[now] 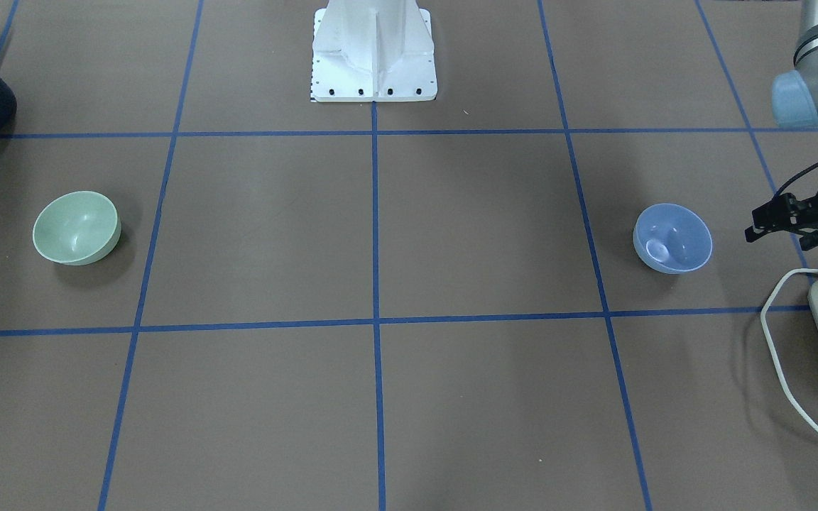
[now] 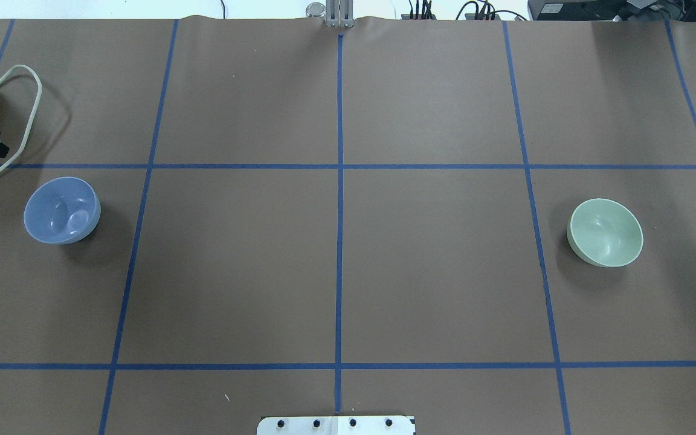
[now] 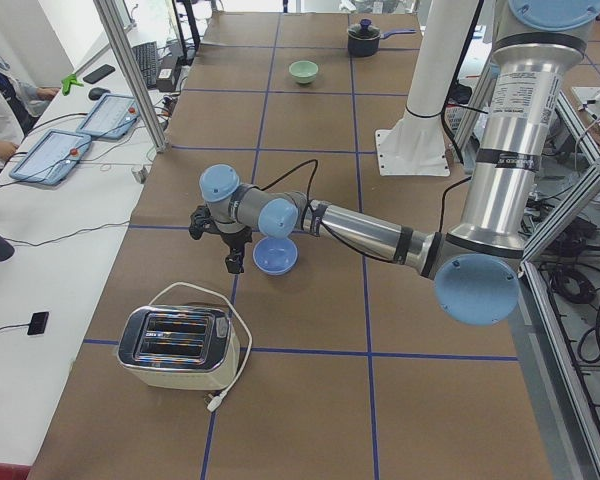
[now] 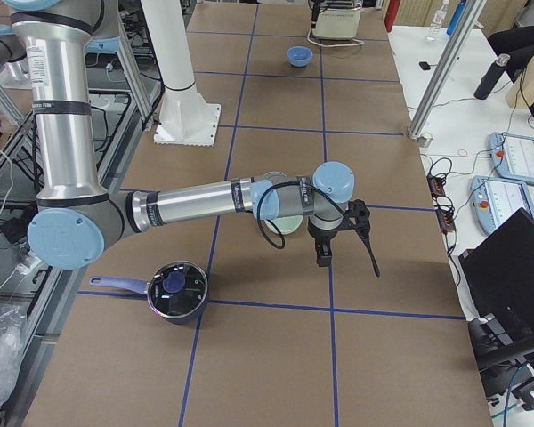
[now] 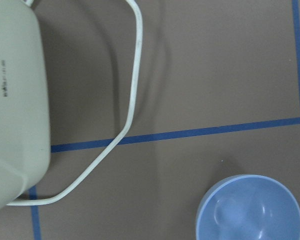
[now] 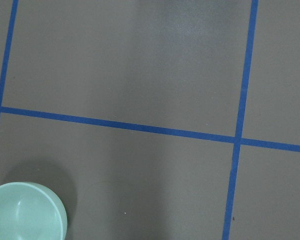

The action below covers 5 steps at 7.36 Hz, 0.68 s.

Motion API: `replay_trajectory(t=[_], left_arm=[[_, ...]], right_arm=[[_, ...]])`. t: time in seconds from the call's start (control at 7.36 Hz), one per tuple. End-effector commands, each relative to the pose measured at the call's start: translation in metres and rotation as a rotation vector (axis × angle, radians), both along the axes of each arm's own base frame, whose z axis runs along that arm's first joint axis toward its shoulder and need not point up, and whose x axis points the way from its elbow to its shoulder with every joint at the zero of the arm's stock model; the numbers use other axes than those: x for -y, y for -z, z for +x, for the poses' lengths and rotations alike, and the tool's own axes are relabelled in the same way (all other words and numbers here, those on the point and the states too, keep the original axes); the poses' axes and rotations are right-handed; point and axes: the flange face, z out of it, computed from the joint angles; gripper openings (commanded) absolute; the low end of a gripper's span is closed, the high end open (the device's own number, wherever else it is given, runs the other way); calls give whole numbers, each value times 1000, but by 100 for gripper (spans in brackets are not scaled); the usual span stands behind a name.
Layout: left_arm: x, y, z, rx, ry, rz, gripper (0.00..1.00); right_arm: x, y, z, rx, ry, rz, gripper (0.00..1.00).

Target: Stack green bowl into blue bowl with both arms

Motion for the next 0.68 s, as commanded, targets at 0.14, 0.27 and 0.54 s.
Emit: replay_trajectory(t=[0.14, 0.27, 0.54], left_arm=[[-11, -52, 27, -31, 48, -23, 99], [-29, -56, 51, -57, 60, -46, 99], [-56, -67, 71, -92, 59, -50, 98]], right_arm=[[-1, -1, 0, 5, 0, -4, 100], [-2, -1, 0, 4, 0, -5, 100], [-3, -5, 0, 4, 0, -11, 100]])
